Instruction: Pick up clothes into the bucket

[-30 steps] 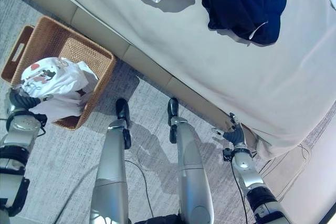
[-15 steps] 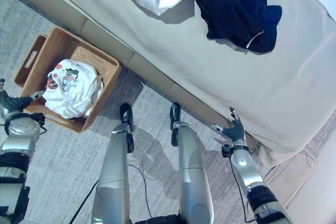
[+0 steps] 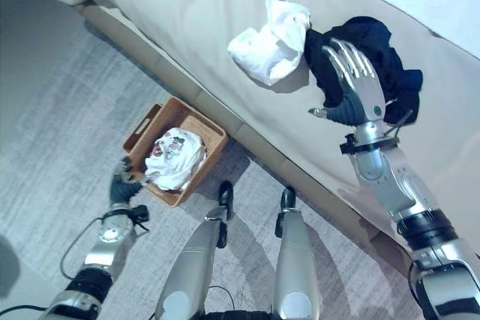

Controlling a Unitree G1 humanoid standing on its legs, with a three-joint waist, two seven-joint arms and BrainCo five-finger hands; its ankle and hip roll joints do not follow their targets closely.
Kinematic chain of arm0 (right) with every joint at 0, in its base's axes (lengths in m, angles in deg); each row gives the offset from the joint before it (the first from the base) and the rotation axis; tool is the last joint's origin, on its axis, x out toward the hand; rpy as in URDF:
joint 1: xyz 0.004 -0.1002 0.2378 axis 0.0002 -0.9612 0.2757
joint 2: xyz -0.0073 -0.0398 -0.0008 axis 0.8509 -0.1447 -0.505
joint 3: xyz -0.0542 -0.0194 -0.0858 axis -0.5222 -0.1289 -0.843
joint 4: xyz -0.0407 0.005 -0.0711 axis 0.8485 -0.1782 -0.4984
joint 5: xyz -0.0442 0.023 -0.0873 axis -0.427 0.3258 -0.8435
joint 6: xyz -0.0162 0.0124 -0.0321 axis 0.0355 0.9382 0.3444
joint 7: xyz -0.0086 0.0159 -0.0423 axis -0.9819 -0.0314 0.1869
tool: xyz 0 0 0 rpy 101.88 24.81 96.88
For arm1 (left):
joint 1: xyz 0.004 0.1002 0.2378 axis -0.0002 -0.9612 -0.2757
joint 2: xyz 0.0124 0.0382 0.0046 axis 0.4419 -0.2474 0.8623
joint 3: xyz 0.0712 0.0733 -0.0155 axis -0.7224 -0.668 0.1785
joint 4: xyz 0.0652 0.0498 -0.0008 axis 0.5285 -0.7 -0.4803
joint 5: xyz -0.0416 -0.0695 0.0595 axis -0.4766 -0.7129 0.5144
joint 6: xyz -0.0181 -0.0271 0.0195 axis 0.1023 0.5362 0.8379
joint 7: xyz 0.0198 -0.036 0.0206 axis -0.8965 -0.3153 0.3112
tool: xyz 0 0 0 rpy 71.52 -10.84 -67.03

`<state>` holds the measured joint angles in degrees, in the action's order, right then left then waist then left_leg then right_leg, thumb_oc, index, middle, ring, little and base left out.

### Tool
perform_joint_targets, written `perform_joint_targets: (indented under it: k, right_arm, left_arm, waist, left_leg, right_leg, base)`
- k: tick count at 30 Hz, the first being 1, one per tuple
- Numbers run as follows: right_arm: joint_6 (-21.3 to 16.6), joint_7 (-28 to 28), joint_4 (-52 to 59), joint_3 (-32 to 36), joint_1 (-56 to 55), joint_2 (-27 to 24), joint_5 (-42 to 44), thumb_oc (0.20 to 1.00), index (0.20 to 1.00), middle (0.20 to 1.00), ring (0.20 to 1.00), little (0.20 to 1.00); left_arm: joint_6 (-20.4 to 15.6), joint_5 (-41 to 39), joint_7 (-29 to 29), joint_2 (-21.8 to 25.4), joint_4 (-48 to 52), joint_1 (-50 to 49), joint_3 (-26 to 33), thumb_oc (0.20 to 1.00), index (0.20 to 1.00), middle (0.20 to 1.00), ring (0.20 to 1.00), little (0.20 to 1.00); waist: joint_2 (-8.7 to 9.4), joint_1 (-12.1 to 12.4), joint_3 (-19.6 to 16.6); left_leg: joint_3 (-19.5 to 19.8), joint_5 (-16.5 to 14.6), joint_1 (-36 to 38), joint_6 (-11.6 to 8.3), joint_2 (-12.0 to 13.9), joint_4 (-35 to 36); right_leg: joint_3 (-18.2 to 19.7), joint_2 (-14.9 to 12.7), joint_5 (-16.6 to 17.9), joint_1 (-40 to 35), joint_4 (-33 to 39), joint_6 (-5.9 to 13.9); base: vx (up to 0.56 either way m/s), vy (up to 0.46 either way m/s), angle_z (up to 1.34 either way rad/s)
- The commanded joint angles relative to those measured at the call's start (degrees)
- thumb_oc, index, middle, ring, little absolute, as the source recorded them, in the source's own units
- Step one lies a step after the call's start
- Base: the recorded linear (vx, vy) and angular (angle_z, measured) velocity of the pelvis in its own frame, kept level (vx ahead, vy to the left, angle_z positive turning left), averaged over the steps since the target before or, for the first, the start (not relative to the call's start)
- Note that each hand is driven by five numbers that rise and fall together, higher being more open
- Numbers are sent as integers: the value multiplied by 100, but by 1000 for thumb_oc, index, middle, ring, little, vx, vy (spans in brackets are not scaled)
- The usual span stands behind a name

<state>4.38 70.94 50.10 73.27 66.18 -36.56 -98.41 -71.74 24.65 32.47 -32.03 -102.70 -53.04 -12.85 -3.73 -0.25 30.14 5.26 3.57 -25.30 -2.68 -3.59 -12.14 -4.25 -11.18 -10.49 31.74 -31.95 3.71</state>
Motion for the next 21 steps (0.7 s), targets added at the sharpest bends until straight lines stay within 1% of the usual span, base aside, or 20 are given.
perform_joint_targets:
  k: [1, 2, 3, 4, 5, 7, 8, 9, 11, 12, 13, 14, 16, 18, 19, 20, 21]
  right_arm:
    - [167, 353, -400, 193, 537, -324, 179, 1000, 1000, 1000, 1000, 1000]
    - [246, 478, -807, 164, 825, -443, 266, 1000, 1000, 1000, 1000, 1000]
    - [310, 497, -1091, 78, 1089, -506, 313, 1000, 1000, 1000, 1000, 1000]
    - [412, 548, -1359, -9, 1260, -725, 225, 1000, 1000, 1000, 1000, 1000]
    - [532, 530, -1653, -185, 1548, -1018, 73, 1000, 1000, 1000, 1000, 1000]
    - [637, 618, -2506, -502, 2222, -1268, 271, 1000, 1000, 1000, 1000, 1000]
    - [713, 581, -2858, -850, 2698, -1392, 299, 1000, 1000, 1000, 1000, 1000]
    - [703, 716, -3251, -887, 2941, -1377, 491, 1000, 1000, 1000, 1000, 1000]
    - [709, 531, -4130, -1432, 3479, -1494, 729, 1000, 1000, 1000, 1000, 1000]
    - [716, 507, -4436, -1689, 3736, -1490, 792, 1000, 1000, 1000, 1000, 1000]
    - [715, 507, -4441, -1702, 3749, -1489, 794, 1000, 1000, 1000, 1000, 1000]
    - [823, 267, -5065, -2174, 4074, -1597, 744, 1000, 1000, 1000, 1000, 1000]
    - [846, 102, -5500, -2302, 4243, -1629, 914, 1000, 1000, 1000, 1000, 1000]
    - [882, -2, -5881, -2450, 4277, -1683, 853, 1000, 1000, 1000, 1000, 1000]
    - [893, -57, -5944, -2505, 4382, -1666, 883, 1000, 1000, 1000, 1000, 1000]
    - [881, -106, -6012, -2503, 4537, -1631, 1039, 1000, 1000, 1000, 1000, 1000]
    - [881, -107, -6016, -2514, 4549, -1629, 1041, 1000, 1000, 1000, 1000, 1000]
  left_arm:
    - [-130, 321, -260, -42, -47, -239, -140, 1000, 1000, 1000, 1000, 1000]
    - [-133, 366, -383, -46, -105, -355, -334, 1000, 1000, 1000, 1000, 1000]
    - [-137, 358, -454, -76, -169, -428, -433, 1000, 1000, 1000, 1000, 1000]
    - [-108, 350, -457, -115, -192, -472, -500, 1000, 1000, 1000, 1000, 1000]
    - [-100, 460, -519, -109, -177, -552, -613, 1000, 1000, 1000, 1000, 1000]
    - [-70, 820, -550, -109, -176, -663, -1005, 1000, 1000, 1000, 1000, 1000]
    - [-56, 1021, -614, -37, -54, -702, -1214, 1000, 1000, 1000, 1000, 1000]
    - [-36, 1214, -602, 15, -22, -723, -1376, 1000, 1000, 1000, 1000, 1000]
    - [65, 1192, -637, -12, -163, -792, -1472, 1000, 1000, 1000, 1000, 1000]
    - [73, 1175, -652, -49, -116, -817, -1495, 1000, 1000, 1000, 1000, 1000]
    - [74, 1176, -652, -54, -117, -816, -1492, 1000, 1000, 1000, 1000, 1000]
    - [110, 1198, -647, -81, -37, -885, -1588, 1000, 1000, 1000, 1000, 1000]
    - [132, 1141, -718, -114, 51, -938, -1717, 1000, 1000, 1000, 1000, 1000]
    - [150, 1158, -770, -143, 217, -1007, -1826, 1000, 1000, 1000, 1000, 1000]
    - [165, 1138, -770, -170, 185, -1036, -1824, 1000, 1000, 1000, 1000, 1000]
    - [172, 1142, -763, -172, 305, -1064, -1891, 1000, 1000, 1000, 1000, 1000]
    - [174, 1142, -763, -176, 306, -1063, -1889, 1000, 1000, 1000, 1000, 1000]
  waist:
    - [-235, 62, -176]
    - [-299, 99, -234]
    - [-323, 118, -267]
    - [-356, 163, -307]
    - [-392, 199, -325]
    - [-478, 256, -385]
    - [-525, 260, -399]
    - [-569, 299, -420]
    - [-645, 380, -428]
    - [-685, 371, -423]
    - [-689, 365, -420]
    - [-773, 429, -420]
    - [-879, 458, -383]
    - [-1002, 466, -342]
    - [-1052, 473, -316]
    - [-1143, 480, -246]
    - [-1140, 481, -249]
  left_leg:
    - [133, -389, 248, 90, -222, -78]
    - [171, -300, 288, 76, -217, 55]
    - [197, -295, 340, 62, -221, 121]
    - [221, -250, 355, 30, -215, 180]
    - [262, -202, 358, -4, -213, 226]
    - [314, -134, 360, -57, -190, 316]
    - [321, -112, 363, -76, -169, 362]
    - [341, -86, 364, -86, -154, 392]
    - [376, 17, 337, -125, -111, 464]
    - [396, 42, 330, -126, -109, 499]
    - [397, 42, 330, -126, -110, 499]
    - [464, 118, 313, -147, -110, 566]
    - [496, 183, 271, -164, -122, 600]
    - [513, 224, 214, -176, -148, 615]
    - [517, 239, 160, -169, -167, 595]
    - [513, 242, 54, -147, -196, 569]
    - [507, 241, 46, -146, -199, 566]
  right_leg:
    - [-67, -68, 229, -374, 369, 123]
    - [-88, -50, 238, -381, 399, 112]
    - [-96, -69, 166, -386, 340, 101]
    - [-132, -82, 142, -368, 304, 88]
    - [-178, -99, 109, -358, 262, 74]
    - [-267, -134, 46, -322, 183, 62]
    - [-276, -129, 6, -298, 147, 59]
    - [-290, -120, -14, -272, 110, 56]
    - [-324, -120, -53, -199, 11, 45]
    - [-335, -135, -64, -179, -17, 41]
    - [-336, -136, -64, -180, -18, 41]
    - [-393, -190, -126, -101, -147, 17]
    - [-450, -233, -182, 17, -300, 1]
    - [-458, -281, -215, 138, -422, 0]
    - [-440, -298, -229, 218, -483, -8]
    - [-367, -322, -257, 401, -635, -8]
    - [-359, -325, -259, 415, -644, -7]
  base:
    - [26, -80, 8]
    - [29, -76, 5]
    - [6, -86, 8]
    - [0, -100, 8]
    - [-25, -120, 28]
    - [-23, -94, 32]
    - [-10, -81, 20]
    - [-1, -86, 18]
    - [-27, -112, 11]
    - [-28, -80, 0]
    - [-32, -104, 18]
    - [-41, -118, 20]
    - [-42, -107, 23]
    - [-22, -30, 24]
    - [-48, -30, 13]
    - [-42, -23, 5]
    - [-37, -20, 0]
